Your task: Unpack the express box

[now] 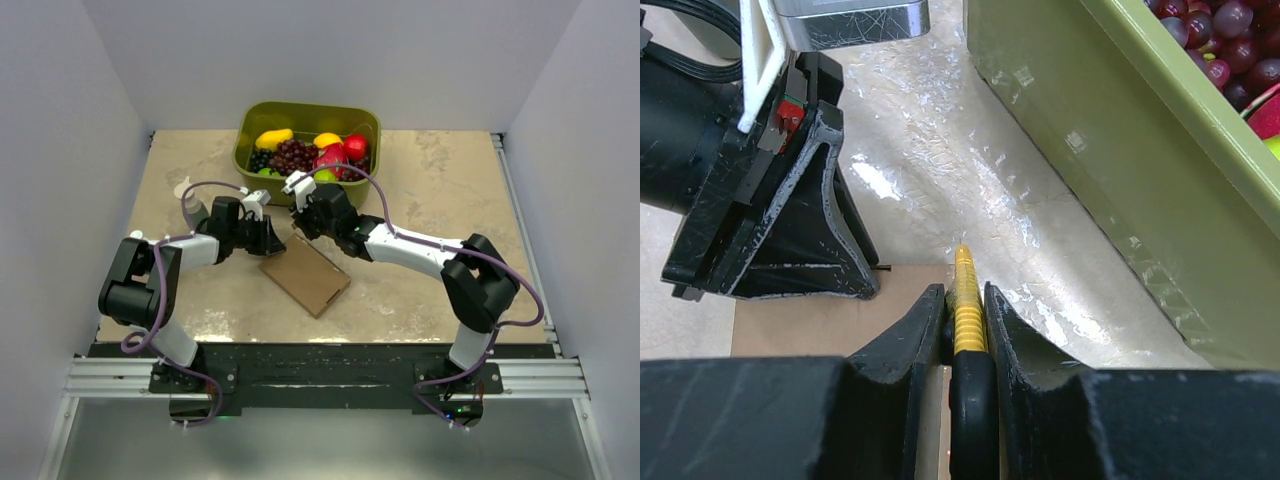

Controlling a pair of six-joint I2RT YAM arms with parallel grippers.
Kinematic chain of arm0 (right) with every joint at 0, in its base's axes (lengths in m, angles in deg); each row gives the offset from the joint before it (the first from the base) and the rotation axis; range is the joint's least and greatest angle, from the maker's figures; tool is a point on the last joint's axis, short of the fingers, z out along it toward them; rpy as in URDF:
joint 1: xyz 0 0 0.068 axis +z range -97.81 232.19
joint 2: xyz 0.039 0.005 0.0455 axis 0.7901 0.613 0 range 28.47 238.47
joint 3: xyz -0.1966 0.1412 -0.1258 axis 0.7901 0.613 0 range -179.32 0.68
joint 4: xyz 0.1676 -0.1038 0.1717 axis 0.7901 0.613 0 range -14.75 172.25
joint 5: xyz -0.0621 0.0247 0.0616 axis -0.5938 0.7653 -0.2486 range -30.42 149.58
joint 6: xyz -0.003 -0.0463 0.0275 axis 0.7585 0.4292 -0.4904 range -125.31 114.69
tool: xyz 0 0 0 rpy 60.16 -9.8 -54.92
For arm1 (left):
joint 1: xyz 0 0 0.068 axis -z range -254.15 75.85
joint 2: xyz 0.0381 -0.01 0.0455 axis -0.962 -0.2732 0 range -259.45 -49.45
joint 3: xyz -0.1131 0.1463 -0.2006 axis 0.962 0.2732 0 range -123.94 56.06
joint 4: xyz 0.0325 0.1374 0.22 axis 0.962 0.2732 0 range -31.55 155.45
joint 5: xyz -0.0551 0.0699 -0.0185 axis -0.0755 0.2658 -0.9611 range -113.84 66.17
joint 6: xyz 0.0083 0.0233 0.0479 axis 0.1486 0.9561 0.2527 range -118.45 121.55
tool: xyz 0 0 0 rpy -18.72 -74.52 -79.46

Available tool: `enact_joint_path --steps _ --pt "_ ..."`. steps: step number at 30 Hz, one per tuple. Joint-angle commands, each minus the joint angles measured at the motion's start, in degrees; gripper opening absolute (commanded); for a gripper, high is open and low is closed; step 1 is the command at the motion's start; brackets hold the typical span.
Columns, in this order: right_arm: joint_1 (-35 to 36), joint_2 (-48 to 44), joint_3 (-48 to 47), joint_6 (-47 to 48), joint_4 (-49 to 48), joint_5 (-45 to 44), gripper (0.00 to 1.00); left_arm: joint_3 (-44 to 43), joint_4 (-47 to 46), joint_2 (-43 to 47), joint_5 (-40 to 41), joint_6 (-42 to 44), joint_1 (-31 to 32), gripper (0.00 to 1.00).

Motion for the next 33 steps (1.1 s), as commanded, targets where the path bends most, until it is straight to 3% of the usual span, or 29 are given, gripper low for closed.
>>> enact_joint_path --steps 1,19,30,33 --pt "0.3 0.6 -1.3 1.3 -0.6 -1.1 0.0 1.8 3.4 -2.1 3.8 0.3 0.0 0.24" --pt "0.6 2.2 -3.1 1.7 3.4 -0.2 0.0 1.7 3.6 -2.2 4.3 0.1 0.0 0.24" --pt "0.9 -2.9 0.6 1.1 8.0 -1.6 0.0 1.0 4.5 -3.6 7.6 -1.0 0.0 0.01" --pt "0.9 -3.9 0.9 1.2 9.2 -2.2 0.0 1.0 4.6 -3.5 8.2 -1.1 0.0 0.0"
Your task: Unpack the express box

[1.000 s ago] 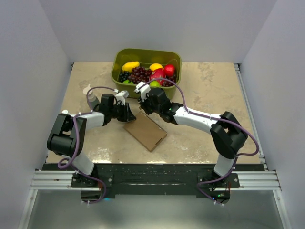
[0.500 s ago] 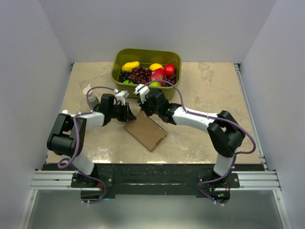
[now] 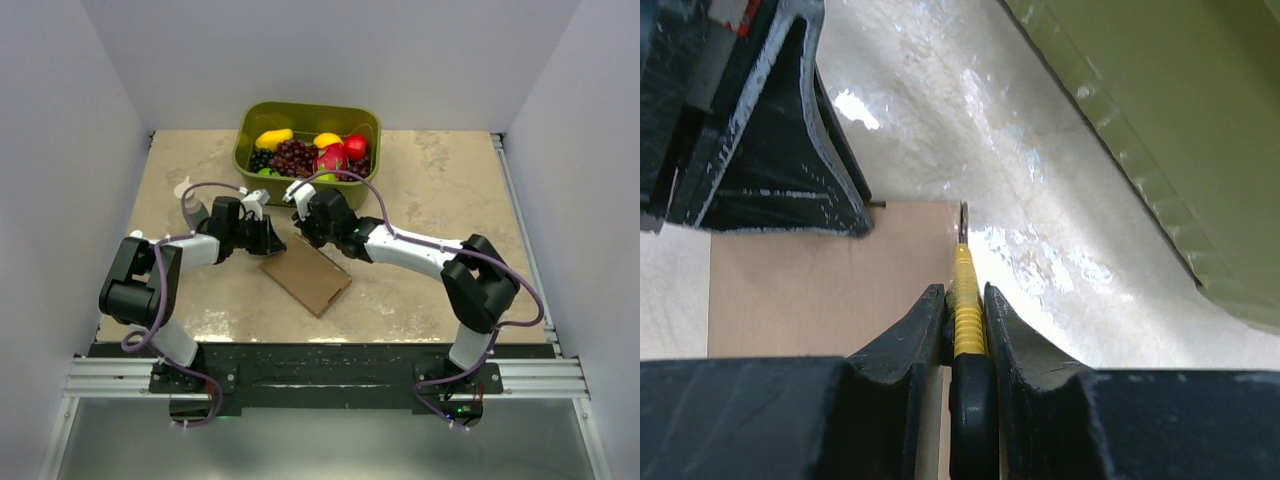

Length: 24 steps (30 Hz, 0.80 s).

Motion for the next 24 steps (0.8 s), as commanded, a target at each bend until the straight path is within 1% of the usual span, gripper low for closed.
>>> enact_joint_path --steps 1,11,24 --pt "0.5 -4.6 0.6 0.4 3.6 -1.2 0.0 1.1 5.0 -3.2 7.4 0.8 -0.1 0.0" --pt "0.4 -9.2 4.0 2.2 8.2 -0.2 0.0 1.1 4.4 -3.6 8.2 0.4 -0.1 0.0" --pt "0.5 -10.4 6.8 2.3 11.4 1.8 0.0 0.8 4.2 -4.6 8.1 0.3 -0.1 0.0"
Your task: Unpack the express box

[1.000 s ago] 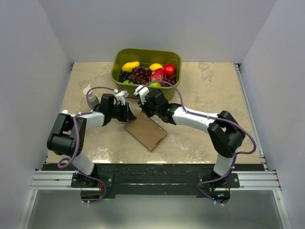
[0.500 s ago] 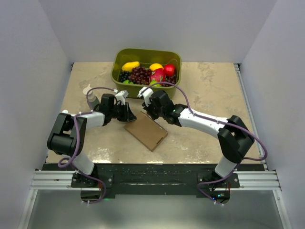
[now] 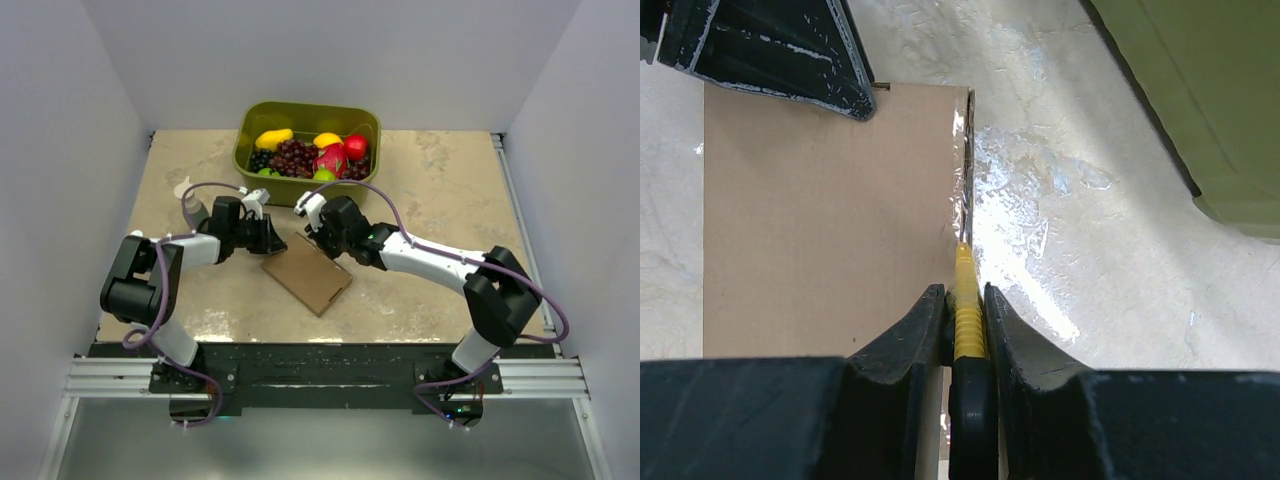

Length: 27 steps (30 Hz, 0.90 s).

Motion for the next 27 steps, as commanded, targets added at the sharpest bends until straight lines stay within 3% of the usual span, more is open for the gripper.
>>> enact_joint_path --steps 1,13,27 --pt "0.5 -2.5 0.7 0.2 4.4 1.8 0.0 0.9 5.4 -3.8 7.8 1.6 -0.1 0.0" --pt "0.5 -7.5 -0.3 -1.2 17.7 0.8 0.0 0.9 5.5 -3.9 9.4 1.2 -0.1 0.0" --pt "0.5 -10.3 2.2 -3.8 26.1 2.6 0.0 1.0 5.4 -4.1 11.0 0.9 -0.1 0.0"
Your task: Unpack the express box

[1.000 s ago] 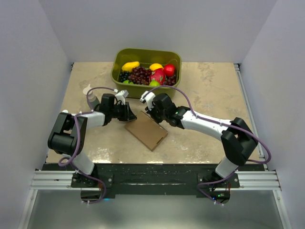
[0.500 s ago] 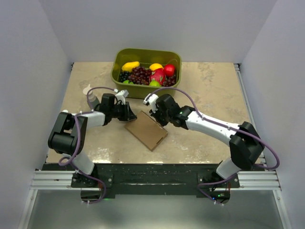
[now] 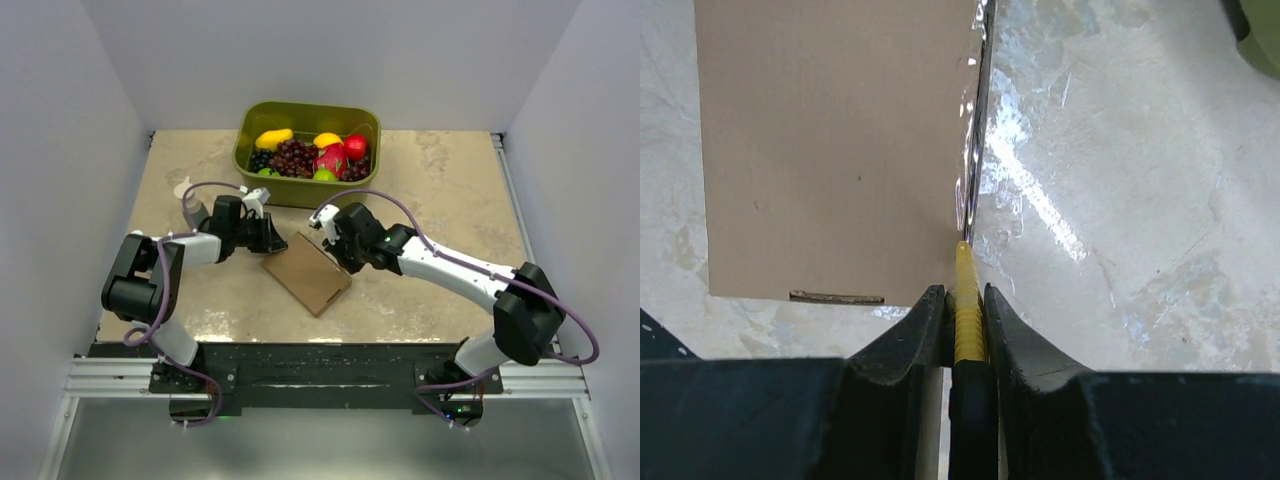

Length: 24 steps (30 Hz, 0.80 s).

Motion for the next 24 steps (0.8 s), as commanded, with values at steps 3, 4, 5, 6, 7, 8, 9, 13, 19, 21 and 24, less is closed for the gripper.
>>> enact_joint_path --steps 3,4,5,6,7,8,9,13,19,21,24 --pt "0.5 -2.8 0.8 -3.5 10.3 2.0 0.0 1.5 5.2 -3.4 11.6 1.8 -0.2 0.0" --pt "0.4 -2.8 0.6 -3.8 10.8 2.0 0.0 1.6 5.2 -3.5 11.7 1.8 -0.2 0.0" --pt "0.5 -3.0 0.3 -4.0 11.2 2.0 0.0 1.6 5.2 -3.6 11.7 1.8 -0.2 0.0" --pt "0.5 -3.0 0.1 -4.1 12.2 2.0 0.0 1.6 5.2 -3.6 11.6 1.7 -0.2 0.0" --pt "0.5 -3.4 -0.1 -4.0 12.7 2.1 0.0 1.7 5.2 -3.8 11.7 1.6 -0.2 0.0" --pt "0.5 -3.5 -0.3 -4.0 13.2 2.5 0.0 1.7 5.2 -3.9 11.7 1.6 -0.2 0.0" --pt "0.5 -3.6 -0.4 -4.2 14.5 2.7 0.0 1.7 5.2 -3.9 11.8 1.6 -0.2 0.0" --pt "0.3 -4.6 -2.8 -3.1 18.6 2.9 0.0 2.0 4.8 -3.8 11.6 1.5 -0.1 0.0" --pt "-2.9 -7.8 -11.1 2.4 9.0 -2.5 0.0 0.1 3.5 -3.2 3.9 4.9 0.4 0.0" --pt "-3.8 -7.7 -12.0 3.3 3.1 -3.0 0.0 -1.8 3.7 -3.0 1.1 6.9 0.7 0.0" --pt "-5.4 -6.8 -11.7 2.7 -1.7 -3.5 0.0 -5.2 5.1 -2.7 -2.9 9.4 1.0 0.09"
